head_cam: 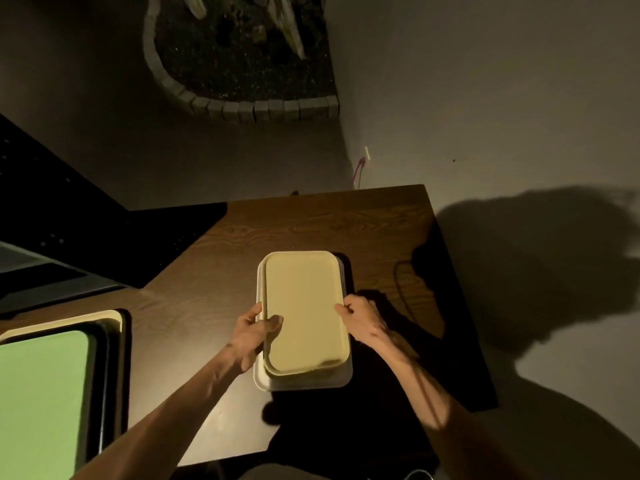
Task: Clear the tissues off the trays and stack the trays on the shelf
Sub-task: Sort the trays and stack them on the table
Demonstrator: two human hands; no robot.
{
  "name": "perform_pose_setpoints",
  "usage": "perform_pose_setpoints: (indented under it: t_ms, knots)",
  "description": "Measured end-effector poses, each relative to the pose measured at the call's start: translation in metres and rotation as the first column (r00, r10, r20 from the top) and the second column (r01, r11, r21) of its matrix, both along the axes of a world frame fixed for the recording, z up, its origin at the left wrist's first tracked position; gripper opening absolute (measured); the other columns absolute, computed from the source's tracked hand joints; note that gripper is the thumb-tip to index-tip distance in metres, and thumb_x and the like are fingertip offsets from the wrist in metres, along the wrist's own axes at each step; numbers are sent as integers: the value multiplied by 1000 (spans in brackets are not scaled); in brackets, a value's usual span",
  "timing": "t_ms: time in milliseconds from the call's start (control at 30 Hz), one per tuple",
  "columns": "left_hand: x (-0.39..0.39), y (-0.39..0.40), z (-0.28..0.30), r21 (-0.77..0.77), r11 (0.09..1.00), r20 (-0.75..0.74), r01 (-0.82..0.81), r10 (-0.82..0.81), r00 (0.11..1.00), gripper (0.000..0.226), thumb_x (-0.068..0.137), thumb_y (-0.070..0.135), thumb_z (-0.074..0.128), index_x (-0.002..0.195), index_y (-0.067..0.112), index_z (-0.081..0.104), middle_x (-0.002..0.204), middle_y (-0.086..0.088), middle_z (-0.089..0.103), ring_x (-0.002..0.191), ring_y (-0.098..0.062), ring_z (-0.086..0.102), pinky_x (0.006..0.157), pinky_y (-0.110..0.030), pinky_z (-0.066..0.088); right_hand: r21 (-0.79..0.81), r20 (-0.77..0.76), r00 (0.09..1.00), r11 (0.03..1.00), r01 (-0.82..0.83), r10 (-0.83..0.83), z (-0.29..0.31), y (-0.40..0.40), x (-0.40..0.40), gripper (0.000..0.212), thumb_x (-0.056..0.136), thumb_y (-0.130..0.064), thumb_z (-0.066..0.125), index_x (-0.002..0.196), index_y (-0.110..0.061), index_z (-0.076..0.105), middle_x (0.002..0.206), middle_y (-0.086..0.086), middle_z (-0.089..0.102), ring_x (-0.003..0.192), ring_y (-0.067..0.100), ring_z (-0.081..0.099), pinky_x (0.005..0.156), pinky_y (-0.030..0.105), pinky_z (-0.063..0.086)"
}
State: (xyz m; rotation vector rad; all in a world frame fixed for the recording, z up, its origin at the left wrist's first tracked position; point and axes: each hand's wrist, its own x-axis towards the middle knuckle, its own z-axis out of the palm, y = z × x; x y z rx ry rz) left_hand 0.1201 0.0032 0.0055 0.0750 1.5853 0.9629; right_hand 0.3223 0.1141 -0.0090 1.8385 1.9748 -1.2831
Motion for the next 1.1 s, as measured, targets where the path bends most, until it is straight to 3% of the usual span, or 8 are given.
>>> perform_pose_setpoints:
  t_ms: [100, 233, 400, 600, 800, 867, 933, 1100]
  knots:
    - [1, -8, -20, -103, 980, -219, 171, -190, 957, 23, 85, 6, 70, 106, 1, 65, 90, -13, 69, 75, -23, 67, 64, -26, 59, 16, 55, 998, 999, -36, 35, -18, -14, 4, 29, 100, -33, 49, 75, -18, 49, 92, 10, 62, 86, 29, 62, 67, 39, 56]
    - [-4, -6, -40, -286, 900, -558, 328, -435, 707, 14, 85, 18, 67, 96, 11, 73, 88, -9, 76, 81, -25, 73, 69, -31, 60, 48, 95, 995, 999, -1, -4, -38, -24, 2, 28, 99, -27, 52, 73, -15, 53, 88, 13, 65, 70, 28, 70, 52, 36, 58]
    - [-16, -12, -73, -394, 812, -622, 431, -581, 525, 22, 80, 19, 65, 101, 19, 72, 91, -2, 75, 81, -19, 70, 72, -24, 57, 58, 115, 993, 997, -45, 38, -46, -34, -3, 15, 96, -20, 56, 101, -7, 62, 105, 18, 64, 99, 35, 62, 79, 35, 53]
    - [-14, -27, -85, -453, 775, -598, 441, -631, 494, 14, 83, 26, 58, 76, 17, 66, 82, -7, 69, 83, -27, 66, 71, -31, 54, 128, 173, 979, 984, -126, 103, -52, -37, -6, 15, 93, -15, 60, 107, -8, 63, 111, 17, 68, 104, 34, 65, 77, 34, 52]
    - [-11, -23, -71, -464, 777, -645, 425, -625, 440, 17, 84, 27, 63, 99, 19, 65, 103, -7, 61, 98, -26, 61, 80, -35, 56, 171, 170, 983, 980, -105, 76, -53, -34, -4, 25, 90, -25, 66, 110, -11, 63, 117, 13, 60, 104, 33, 63, 80, 35, 53]
    - [-8, -20, -65, -466, 809, -642, 359, -588, 492, 40, 82, 31, 71, 114, 17, 52, 113, -8, 51, 103, -27, 55, 79, -34, 51, 225, 151, 988, 974, -17, -18, -55, -35, -1, 48, 86, -36, 70, 125, -12, 55, 125, 12, 48, 111, 32, 57, 87, 39, 52]
    - [-8, -19, -67, -391, 868, -567, 307, -489, 662, 44, 79, 29, 76, 110, 14, 50, 107, -5, 57, 96, -24, 59, 75, -29, 50, 182, 146, 986, 982, 50, -78, -61, -35, 1, 67, 84, -43, 72, 135, -8, 46, 131, 15, 47, 118, 34, 53, 94, 42, 50]
    - [-24, -31, -86, -285, 937, -299, 201, -286, 911, 43, 71, 12, 71, 111, -2, 62, 107, -22, 69, 94, -37, 68, 82, -45, 60, 109, 96, 990, 990, 94, -105, -73, -35, 0, 60, 75, -38, 78, 122, -8, 54, 121, 13, 62, 114, 33, 59, 93, 39, 51]
